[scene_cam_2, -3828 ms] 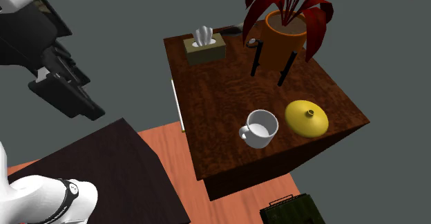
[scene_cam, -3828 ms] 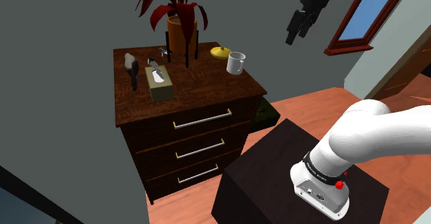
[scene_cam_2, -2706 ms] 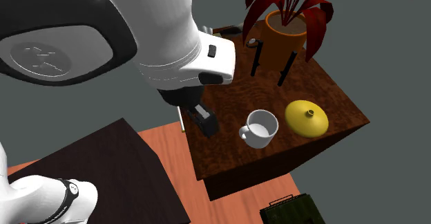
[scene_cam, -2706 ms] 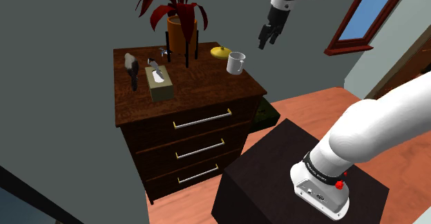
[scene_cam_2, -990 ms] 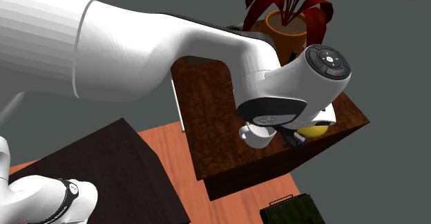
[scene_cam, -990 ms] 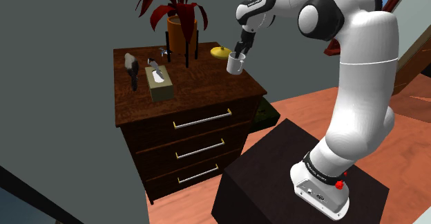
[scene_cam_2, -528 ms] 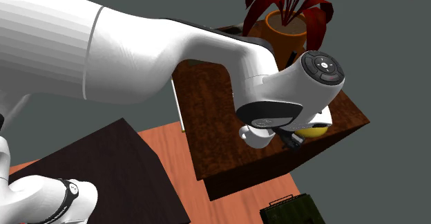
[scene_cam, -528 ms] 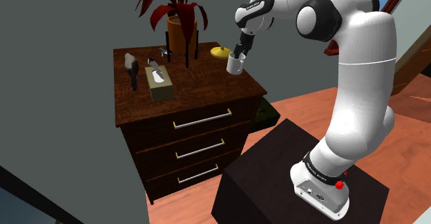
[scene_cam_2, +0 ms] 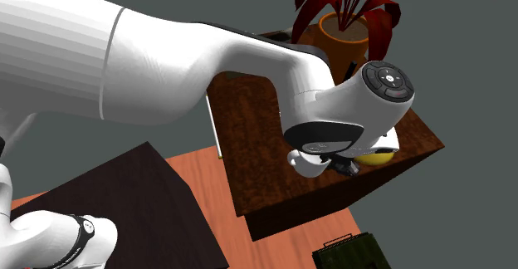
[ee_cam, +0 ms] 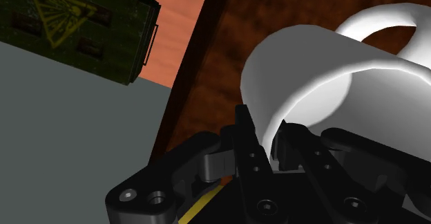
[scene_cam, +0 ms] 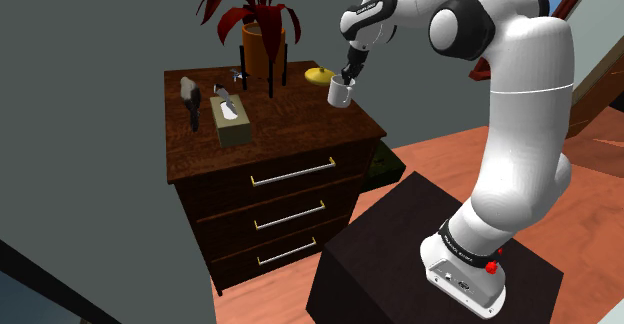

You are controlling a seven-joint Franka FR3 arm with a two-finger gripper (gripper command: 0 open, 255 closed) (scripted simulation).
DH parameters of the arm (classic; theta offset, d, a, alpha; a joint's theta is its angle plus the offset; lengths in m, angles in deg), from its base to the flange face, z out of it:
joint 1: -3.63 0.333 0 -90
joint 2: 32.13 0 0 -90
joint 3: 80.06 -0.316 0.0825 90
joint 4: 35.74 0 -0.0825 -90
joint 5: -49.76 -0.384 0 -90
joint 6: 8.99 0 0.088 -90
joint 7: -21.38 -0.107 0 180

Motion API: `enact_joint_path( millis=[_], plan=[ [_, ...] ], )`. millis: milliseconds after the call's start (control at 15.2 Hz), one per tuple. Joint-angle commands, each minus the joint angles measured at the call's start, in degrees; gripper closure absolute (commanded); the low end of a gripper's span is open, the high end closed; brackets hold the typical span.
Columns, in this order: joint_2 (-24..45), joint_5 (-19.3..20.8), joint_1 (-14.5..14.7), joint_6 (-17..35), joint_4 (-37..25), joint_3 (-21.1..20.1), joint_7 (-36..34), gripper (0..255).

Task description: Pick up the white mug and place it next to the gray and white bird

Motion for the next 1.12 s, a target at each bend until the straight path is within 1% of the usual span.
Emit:
enact_joint_path(
  millis=[0, 198, 1056],
  plan=[
    [0.0, 0.0, 0.0, 0.0, 0.0, 0.0, 0.0, 255],
    [0.0, 0.0, 0.0, 0.0, 0.0, 0.0, 0.0, 255],
    [-3.4, 1.7, 0.2, -8.2, -5.1, 0.9, -1.6, 255]
  ],
)
